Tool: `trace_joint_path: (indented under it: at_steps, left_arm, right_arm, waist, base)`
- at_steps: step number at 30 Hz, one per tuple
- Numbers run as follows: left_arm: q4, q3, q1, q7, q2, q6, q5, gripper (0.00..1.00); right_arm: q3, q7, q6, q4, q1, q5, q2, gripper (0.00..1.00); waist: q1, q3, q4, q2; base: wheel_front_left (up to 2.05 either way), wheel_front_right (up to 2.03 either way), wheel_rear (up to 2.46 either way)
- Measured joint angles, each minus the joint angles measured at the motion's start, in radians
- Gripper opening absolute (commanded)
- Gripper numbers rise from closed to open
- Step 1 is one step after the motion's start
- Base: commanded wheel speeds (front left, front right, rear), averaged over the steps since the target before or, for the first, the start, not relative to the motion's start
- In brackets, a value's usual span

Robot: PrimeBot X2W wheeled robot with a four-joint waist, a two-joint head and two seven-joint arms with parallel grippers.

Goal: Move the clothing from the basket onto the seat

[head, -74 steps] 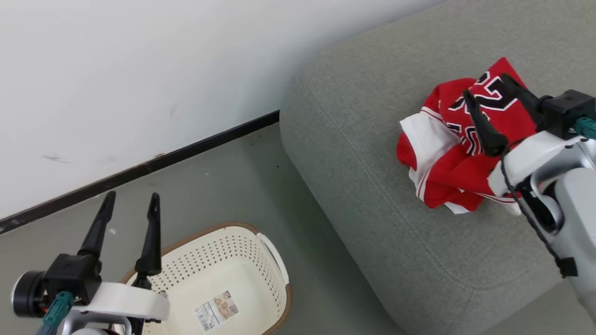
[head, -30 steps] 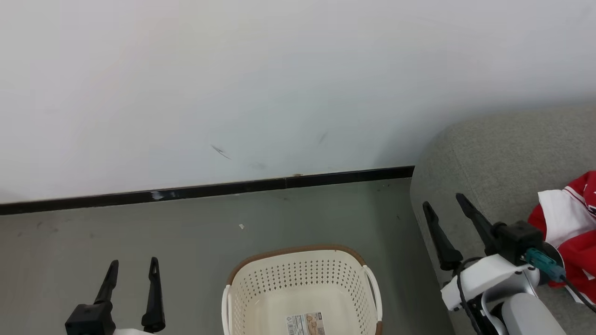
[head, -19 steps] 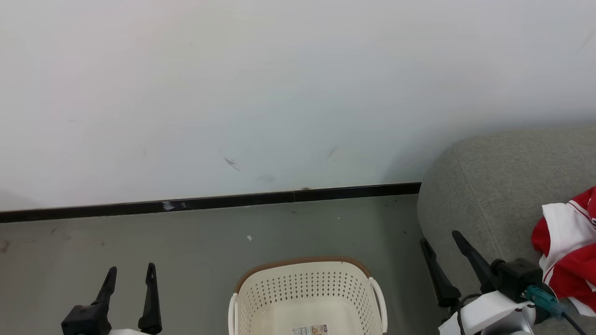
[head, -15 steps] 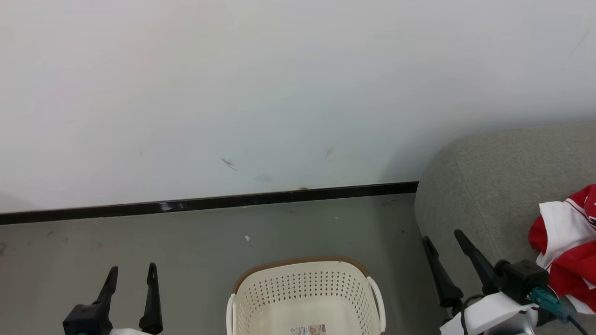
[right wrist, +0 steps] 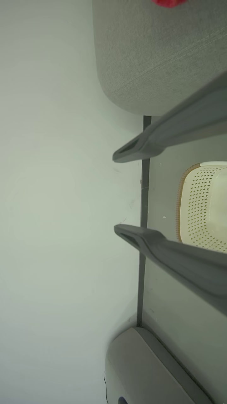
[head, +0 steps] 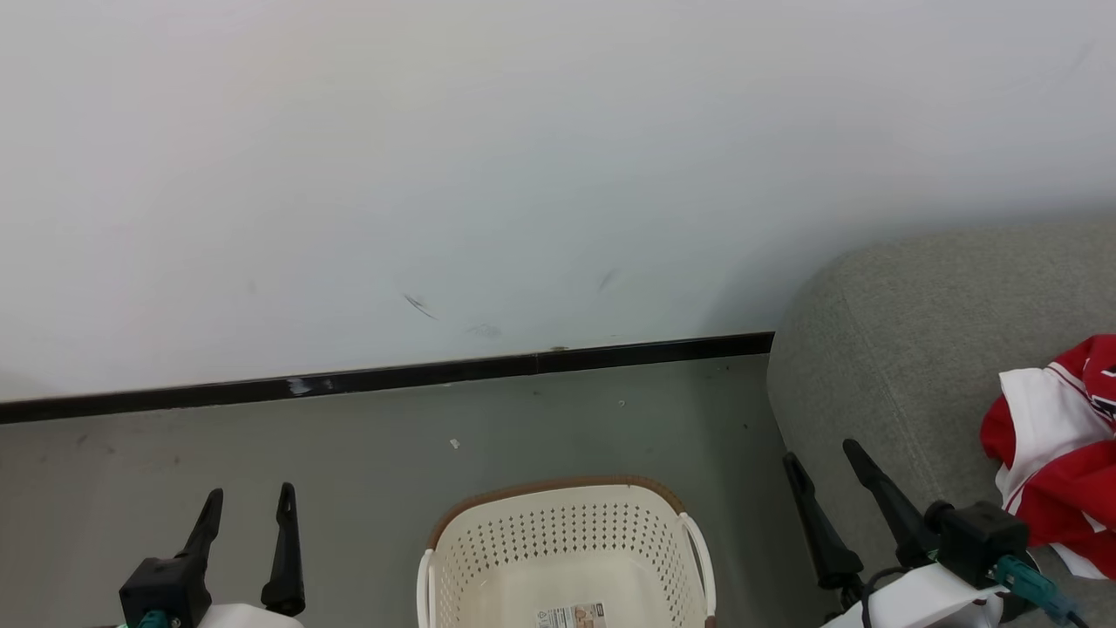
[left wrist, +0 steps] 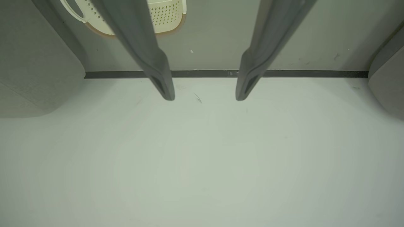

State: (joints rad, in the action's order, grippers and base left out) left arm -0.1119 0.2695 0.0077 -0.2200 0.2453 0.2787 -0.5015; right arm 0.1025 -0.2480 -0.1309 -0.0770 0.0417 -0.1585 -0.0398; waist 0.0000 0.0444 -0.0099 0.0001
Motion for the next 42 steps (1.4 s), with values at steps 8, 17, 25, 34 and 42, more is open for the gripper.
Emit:
trace_joint_path:
  at_steps: [8,17,25,34,42]
  left_arm:
    - [-0.018,-0.007,-0.001,-0.001,0.004,0.0,0.001,1.0]
    - [-0.033,-0.019,-0.002,-0.003,0.006,0.0,0.001,1.0]
    - [-0.063,-0.013,0.015,-0.006,-0.018,0.0,0.001,0.0]
    - [-0.078,-0.025,0.04,0.017,-0.049,-0.019,-0.063,0.0]
    - [-0.077,-0.049,0.04,0.041,-0.057,-0.045,-0.164,0.0]
  right_arm:
    - [-0.017,0.0,0.0,0.017,0.02,0.0,0.0,1.0]
    - [-0.024,0.0,0.0,0.039,0.022,-0.009,0.0,1.0]
    - [-0.021,0.002,0.0,0.008,0.047,-0.011,0.006,0.0]
    - [0.001,0.002,0.0,0.008,0.079,-0.072,0.008,0.0]
    - [0.004,0.002,0.0,0.025,0.091,-0.206,0.008,0.0]
  waist:
    - [0.0001,-0.007,-0.002,0.0]
    - [0.0,-0.015,0.002,0.0]
    - [0.0,-0.019,0.007,0.0]
    - [0.0,-0.021,0.006,0.0]
    - [0.0002,-0.024,0.007,0.0]
  base:
    - [0.0,0.0,0.0]
    - [0.0,0.0,0.0]
    - [0.0,0.0,0.0]
    - [0.0,0.0,0.0]
    - [0.0,0.0,0.0]
